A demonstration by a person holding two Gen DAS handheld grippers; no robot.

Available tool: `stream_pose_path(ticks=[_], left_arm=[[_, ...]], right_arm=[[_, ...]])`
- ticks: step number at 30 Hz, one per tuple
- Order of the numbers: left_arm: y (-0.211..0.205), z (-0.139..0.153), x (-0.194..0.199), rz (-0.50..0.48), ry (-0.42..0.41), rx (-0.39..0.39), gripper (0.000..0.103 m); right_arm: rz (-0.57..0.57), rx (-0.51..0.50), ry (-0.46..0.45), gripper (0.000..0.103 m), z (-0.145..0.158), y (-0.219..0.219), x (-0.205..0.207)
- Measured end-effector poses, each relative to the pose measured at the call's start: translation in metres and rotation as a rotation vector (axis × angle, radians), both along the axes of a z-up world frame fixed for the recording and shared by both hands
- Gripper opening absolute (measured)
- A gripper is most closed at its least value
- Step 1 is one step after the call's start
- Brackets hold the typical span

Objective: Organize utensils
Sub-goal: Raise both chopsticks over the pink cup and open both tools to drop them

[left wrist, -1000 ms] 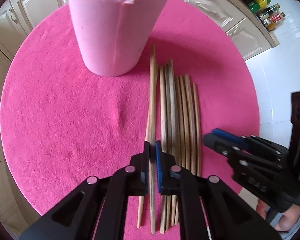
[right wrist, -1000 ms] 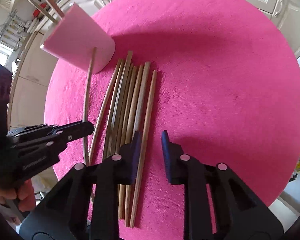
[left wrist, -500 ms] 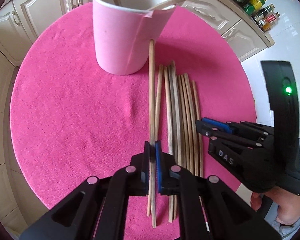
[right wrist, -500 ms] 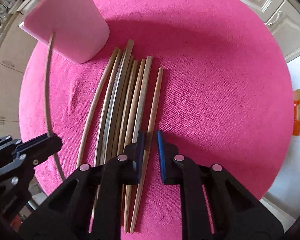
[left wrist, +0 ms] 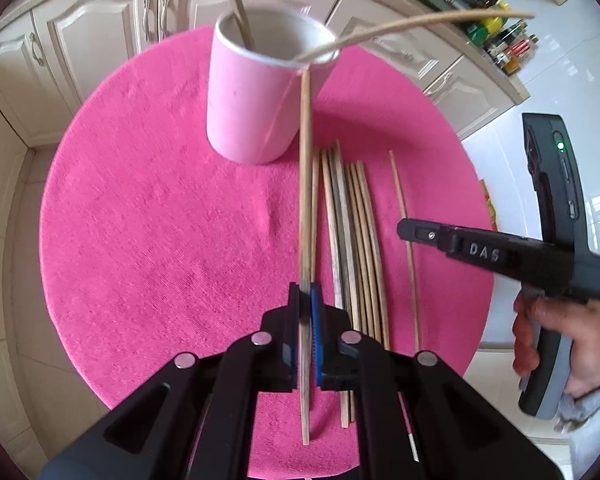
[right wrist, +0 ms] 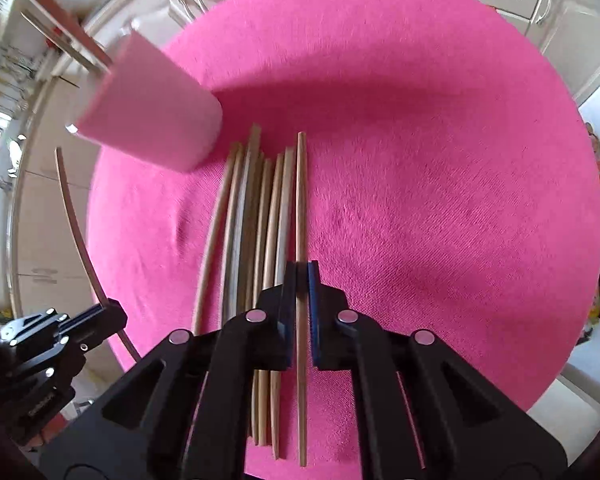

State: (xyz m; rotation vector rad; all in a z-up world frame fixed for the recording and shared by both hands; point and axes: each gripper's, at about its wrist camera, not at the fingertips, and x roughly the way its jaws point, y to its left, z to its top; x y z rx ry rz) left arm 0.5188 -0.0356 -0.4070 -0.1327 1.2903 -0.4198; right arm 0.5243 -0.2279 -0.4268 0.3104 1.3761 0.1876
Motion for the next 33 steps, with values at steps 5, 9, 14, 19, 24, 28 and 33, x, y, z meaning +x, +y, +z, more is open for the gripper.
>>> stream_pose_path(ticks=[5, 9, 14, 19, 24, 28, 33], left_arm=[[0.009, 0.025, -0.003, 0.027, -0.109, -0.044, 0.005], [0.011, 0.055, -0.002, 0.045, -0.219, -0.079, 0.005], [0.017, 0.091, 0.007, 0.077, -0.317, -0.110, 0.005], [0.021, 0.132, 0.020, 0.115, -0.420, -0.117, 0.005], [0.028, 0.165, 0.038, 0.168, -0.517, -0.132, 0.005], [0.032, 0.180, 0.054, 0.214, -0.576, -0.130, 0.005], [0.036, 0.185, 0.073, 0.254, -0.624, -0.132, 0.005]], right_arm=[[-0.009, 0.063, -0.074, 0.006, 0.025, -0.012, 0.004], [-0.029, 0.111, -0.145, 0.006, 0.046, -0.027, -0.003], [-0.090, 0.163, -0.319, 0.006, 0.100, -0.048, -0.004], [-0.163, 0.217, -0.525, 0.006, 0.165, -0.063, -0.007], [-0.143, 0.274, -0.719, 0.006, 0.223, -0.045, 0.000], [-0.099, 0.269, -0.811, 0.006, 0.238, -0.015, 0.013], [-0.056, 0.210, -0.876, 0.006, 0.226, 0.026, 0.038]])
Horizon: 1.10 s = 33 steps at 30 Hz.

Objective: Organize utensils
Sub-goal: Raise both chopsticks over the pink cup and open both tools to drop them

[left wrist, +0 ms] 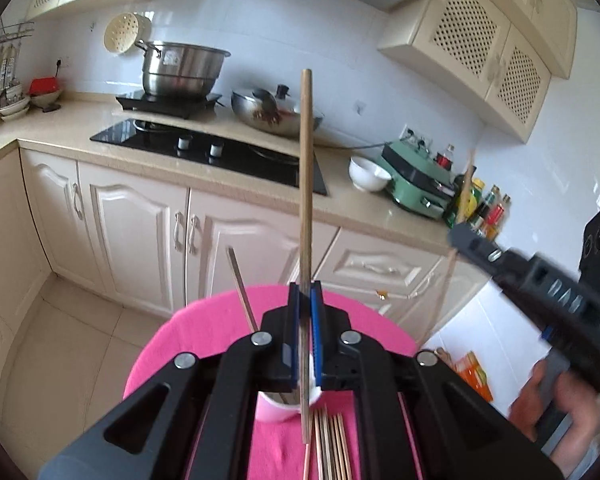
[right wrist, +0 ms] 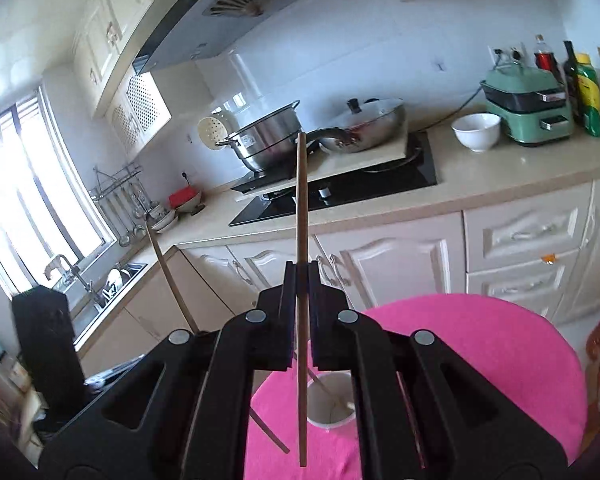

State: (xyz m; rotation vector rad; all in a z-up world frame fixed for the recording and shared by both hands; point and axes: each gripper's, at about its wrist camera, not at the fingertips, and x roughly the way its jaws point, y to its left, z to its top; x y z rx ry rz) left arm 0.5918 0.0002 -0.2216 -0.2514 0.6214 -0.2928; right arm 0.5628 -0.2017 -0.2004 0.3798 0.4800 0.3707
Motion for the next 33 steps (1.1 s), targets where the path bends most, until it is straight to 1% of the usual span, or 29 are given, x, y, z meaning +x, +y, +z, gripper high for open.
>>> stream_pose_path(ticks=[2, 6, 8, 11, 15, 20, 23, 30, 33], left_arm=[[0.001, -0.001, 0.006, 0.015, -0.012, 0.001, 0.005], [0.003, -0.009, 0.024, 0.049, -0.026, -0.022, 0.005], [0.002, -0.016, 0.031, 0.062, -0.029, -0.009, 0.005], [-0.001, -0.030, 0.040, 0.067, -0.027, -0.011, 0.005], [-0.006, -0.050, 0.046, 0.061, -0.023, 0.001, 0.005], [-0.003, -0.069, 0.046, 0.073, -0.008, -0.009, 0.005], [-0.004, -0.078, 0.043, 0.065, -0.008, 0.009, 0.005], [-0.004, -0.089, 0.036, 0.072, 0.011, 0.009, 0.005], [-0.004, -0.093, 0.034, 0.066, 0.018, 0.011, 0.005]], right_arm=[[-0.007, -0.033, -0.012, 0.006, -0.008, 0.012, 0.005], [-0.025, -0.063, -0.025, 0.006, -0.026, 0.026, 0.016], [-0.038, -0.075, -0.029, 0.006, -0.033, 0.028, 0.020], [-0.055, -0.095, -0.028, 0.006, -0.042, 0.033, 0.025], [-0.062, -0.107, -0.017, 0.006, -0.054, 0.037, 0.030], [-0.058, -0.141, -0.026, 0.006, -0.065, 0.042, 0.030], [-0.061, -0.146, -0.033, 0.006, -0.069, 0.042, 0.029], [-0.059, -0.157, -0.058, 0.006, -0.067, 0.044, 0.031], [-0.057, -0.157, -0.050, 0.006, -0.069, 0.042, 0.032]])
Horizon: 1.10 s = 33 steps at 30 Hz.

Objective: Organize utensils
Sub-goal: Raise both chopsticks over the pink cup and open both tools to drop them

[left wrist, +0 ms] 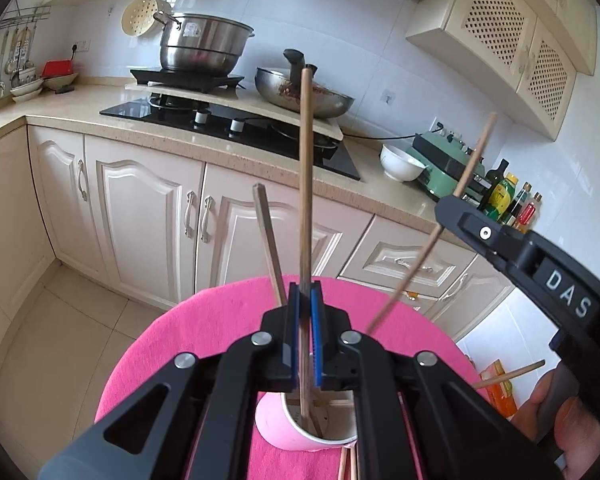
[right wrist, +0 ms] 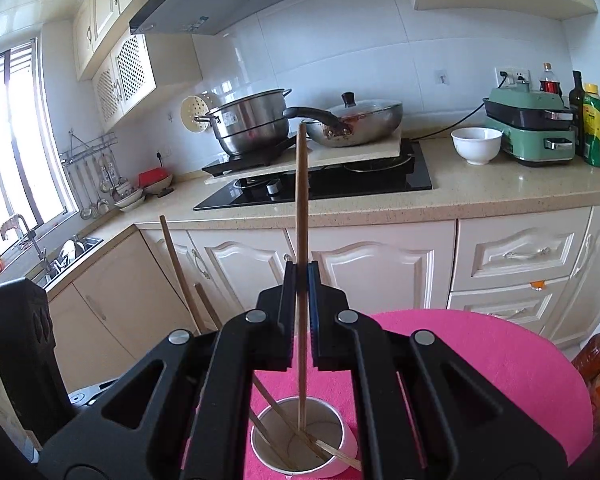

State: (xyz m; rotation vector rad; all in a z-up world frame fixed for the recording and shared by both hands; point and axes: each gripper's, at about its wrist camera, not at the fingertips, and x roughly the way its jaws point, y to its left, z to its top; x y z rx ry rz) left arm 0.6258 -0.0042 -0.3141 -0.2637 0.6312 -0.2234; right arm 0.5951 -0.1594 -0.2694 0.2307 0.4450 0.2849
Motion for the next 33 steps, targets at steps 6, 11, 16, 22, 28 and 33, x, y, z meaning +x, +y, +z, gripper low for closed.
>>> stream_pose_path(ticks=[6, 11, 16, 22, 28, 33], left_arm=[[-0.003, -0.006, -0.004, -0.016, 0.030, 0.008, 0.005], [-0.009, -0.009, -0.013, -0.042, 0.047, 0.030, 0.005], [-0.009, -0.011, -0.019, -0.044, 0.081, 0.019, 0.007], [-0.007, -0.009, -0.027, -0.032, 0.100, 0.015, 0.022], [-0.003, -0.003, -0.035, -0.015, 0.107, 0.003, 0.025], [-0.003, 0.007, -0.041, -0.004, 0.105, 0.002, 0.027]], right_arm=[[0.028, -0.024, 0.021, 0.006, -0.005, 0.004, -0.009], [0.043, -0.059, 0.039, 0.006, -0.008, 0.004, -0.022], [0.049, -0.095, 0.047, 0.006, -0.008, 0.004, -0.033], [0.055, -0.125, 0.064, 0.006, -0.012, 0.006, -0.039], [0.055, -0.126, 0.088, 0.007, -0.011, 0.006, -0.041], [0.054, -0.126, 0.100, 0.012, -0.003, 0.005, -0.044]])
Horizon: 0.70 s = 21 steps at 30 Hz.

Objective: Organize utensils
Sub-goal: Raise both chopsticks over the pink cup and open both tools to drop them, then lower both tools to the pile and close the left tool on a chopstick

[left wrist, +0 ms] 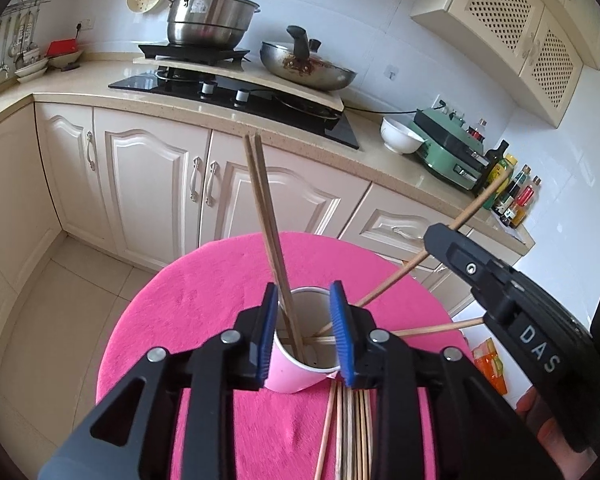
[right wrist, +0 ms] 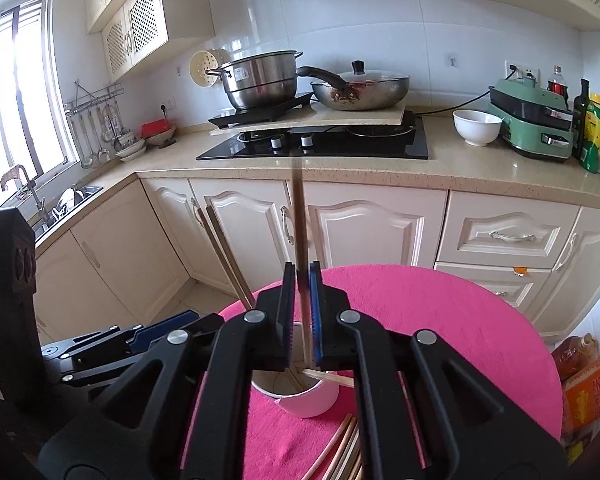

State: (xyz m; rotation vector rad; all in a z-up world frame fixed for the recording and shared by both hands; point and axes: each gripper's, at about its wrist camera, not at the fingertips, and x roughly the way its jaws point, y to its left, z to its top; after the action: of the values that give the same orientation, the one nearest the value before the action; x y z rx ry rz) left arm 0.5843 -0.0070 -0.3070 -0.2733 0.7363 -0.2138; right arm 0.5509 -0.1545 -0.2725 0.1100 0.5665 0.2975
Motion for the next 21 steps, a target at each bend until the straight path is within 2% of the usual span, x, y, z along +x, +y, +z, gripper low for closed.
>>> stream_pose_path(ticks=[4, 7, 10, 14, 18, 21], left_arm=[[-0.002, 0.012, -0.007, 0.003, -0.013, 0.004, 0.028], [-0.004, 0.020, -0.014, 0.002, -0.023, 0.013, 0.028], [-0.007, 0.026, -0.024, -0.004, -0.032, 0.032, 0.033], [-0.009, 0.022, -0.036, -0.012, -0.003, 0.055, 0.033], [-0.015, 0.003, -0.049, -0.033, 0.064, 0.086, 0.033], [-0.026, -0.018, -0.054, -0.071, 0.136, 0.112, 0.033]], right_arm=[[-0.005, 0.006, -0.021, 0.044, 0.011, -0.003, -0.009], [-0.004, 0.009, -0.041, 0.045, 0.022, -0.009, -0.017], [-0.023, 0.015, -0.059, 0.045, 0.038, -0.021, -0.026], [-0.067, -0.006, -0.070, 0.047, 0.054, -0.049, -0.044], [-0.135, -0.052, -0.030, 0.047, 0.049, -0.082, -0.061], [-0.188, -0.059, 0.047, 0.047, 0.029, -0.107, -0.071]])
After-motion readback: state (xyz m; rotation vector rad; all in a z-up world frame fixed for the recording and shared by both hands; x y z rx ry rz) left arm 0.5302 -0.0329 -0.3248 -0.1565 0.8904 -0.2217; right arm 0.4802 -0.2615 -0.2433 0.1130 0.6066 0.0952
